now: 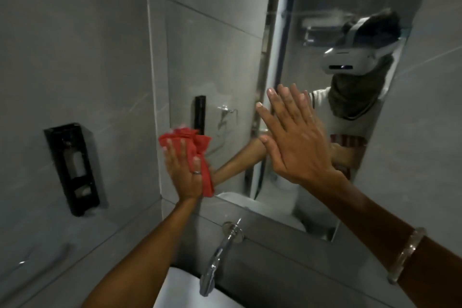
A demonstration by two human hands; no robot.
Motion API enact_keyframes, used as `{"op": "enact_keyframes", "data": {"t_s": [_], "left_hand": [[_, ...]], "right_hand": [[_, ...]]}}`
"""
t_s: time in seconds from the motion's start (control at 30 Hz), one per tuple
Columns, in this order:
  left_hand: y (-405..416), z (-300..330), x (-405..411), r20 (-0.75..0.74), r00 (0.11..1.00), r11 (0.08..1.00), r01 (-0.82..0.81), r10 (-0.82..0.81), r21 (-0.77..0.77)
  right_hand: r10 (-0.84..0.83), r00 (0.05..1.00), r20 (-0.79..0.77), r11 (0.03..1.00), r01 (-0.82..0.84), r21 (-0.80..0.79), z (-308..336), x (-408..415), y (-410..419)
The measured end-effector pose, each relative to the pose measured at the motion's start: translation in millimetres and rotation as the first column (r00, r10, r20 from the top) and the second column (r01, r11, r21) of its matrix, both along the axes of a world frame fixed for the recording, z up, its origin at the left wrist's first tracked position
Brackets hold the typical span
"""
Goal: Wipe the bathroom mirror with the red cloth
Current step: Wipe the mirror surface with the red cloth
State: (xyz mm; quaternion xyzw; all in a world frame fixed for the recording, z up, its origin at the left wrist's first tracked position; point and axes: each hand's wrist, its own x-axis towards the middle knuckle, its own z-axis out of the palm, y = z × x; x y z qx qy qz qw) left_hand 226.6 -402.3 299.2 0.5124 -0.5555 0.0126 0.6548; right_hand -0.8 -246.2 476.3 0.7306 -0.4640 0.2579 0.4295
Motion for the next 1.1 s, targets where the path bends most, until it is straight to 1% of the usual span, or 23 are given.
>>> {"op": "enact_keyframes", "data": {"t_s": [0.07, 0.1, 0.13, 0.17, 0.27, 0.37, 0.43, 0.5, 0.57, 0.67, 0.73, 0.87, 0.93, 1.03, 1.1], "left_hand": [[-1.3, -1.3, -0.4, -0.260, 0.965, 0.995, 0.004, 0.023, 0.104], [1.4, -1.6, -5.0, -0.330, 0.944, 0.989, 0.024, 0.026, 0.145], [5.2, -2.3, -10.7, -0.340, 0.940, 0.986, 0.035, 0.023, 0.165], [11.2, -3.9, -20.6, -0.308, 0.951, 0.986, 0.042, 0.009, 0.160], [35.0, -3.3, -60.6, -0.139, 0.990, 0.997, 0.034, -0.023, 0.076], [67.4, 5.8, -110.5, -0.070, 0.997, 0.999, 0.016, -0.013, 0.047], [90.9, 8.5, -145.5, -0.002, 1.000, 1.000, 0.012, -0.012, -0.004], [109.3, 7.1, -178.2, 0.110, 0.994, 0.997, 0.023, -0.015, -0.072], [128.1, 1.7, -208.8, 0.213, 0.976, 0.993, 0.074, -0.054, -0.088], [155.9, -8.0, -251.1, 0.292, 0.950, 0.985, 0.144, -0.111, -0.097], [169.7, -15.1, -271.6, 0.382, 0.919, 0.981, 0.156, -0.100, -0.118], [172.2, -14.0, -273.2, 0.493, 0.866, 0.957, 0.212, -0.089, -0.199], [161.6, 5.2, -260.0, 0.571, 0.818, 0.943, 0.237, -0.066, -0.232], [143.1, 61.6, -233.5, 0.634, 0.773, 0.915, 0.266, -0.016, -0.302], [130.0, 113.2, -216.7, 0.635, 0.773, 0.918, 0.244, 0.011, -0.313]], "right_hand": [[-0.040, 0.999, -0.019, 0.999, 0.040, 0.007, -5.6, -18.8, 8.6], [-0.048, 0.998, -0.027, 0.999, 0.048, 0.002, -7.9, -29.2, 13.8], [-0.043, 0.999, -0.027, 0.999, 0.043, -0.006, -10.1, -38.2, 18.0], [-0.036, 0.999, -0.023, 0.999, 0.035, -0.018, -12.0, -47.5, 23.1], [-0.056, 0.998, 0.010, 0.998, 0.057, -0.014, -15.8, -67.6, 35.4], [-0.091, 0.995, 0.042, 0.996, 0.091, -0.001, -19.3, -80.3, 47.9], [-0.109, 0.993, 0.041, 0.994, 0.109, -0.002, -21.3, -88.5, 59.8], [-0.126, 0.991, 0.035, 0.992, 0.126, -0.007, -21.7, -99.0, 72.2], [-0.157, 0.987, 0.045, 0.987, 0.158, -0.013, -19.1, -111.3, 86.0], [-0.211, 0.975, 0.076, 0.977, 0.213, -0.023, -13.9, -131.3, 105.4], [-0.235, 0.968, 0.088, 0.971, 0.239, -0.029, -11.6, -140.9, 116.1], [-0.260, 0.963, 0.067, 0.964, 0.263, -0.031, -3.2, -152.9, 129.6], [-0.268, 0.962, 0.059, 0.962, 0.270, -0.039, 8.0, -158.9, 131.3], [-0.277, 0.961, 0.026, 0.959, 0.278, -0.052, 25.4, -163.1, 129.4], [-0.272, 0.962, 0.001, 0.960, 0.272, -0.073, 38.5, -163.5, 125.9]]}}
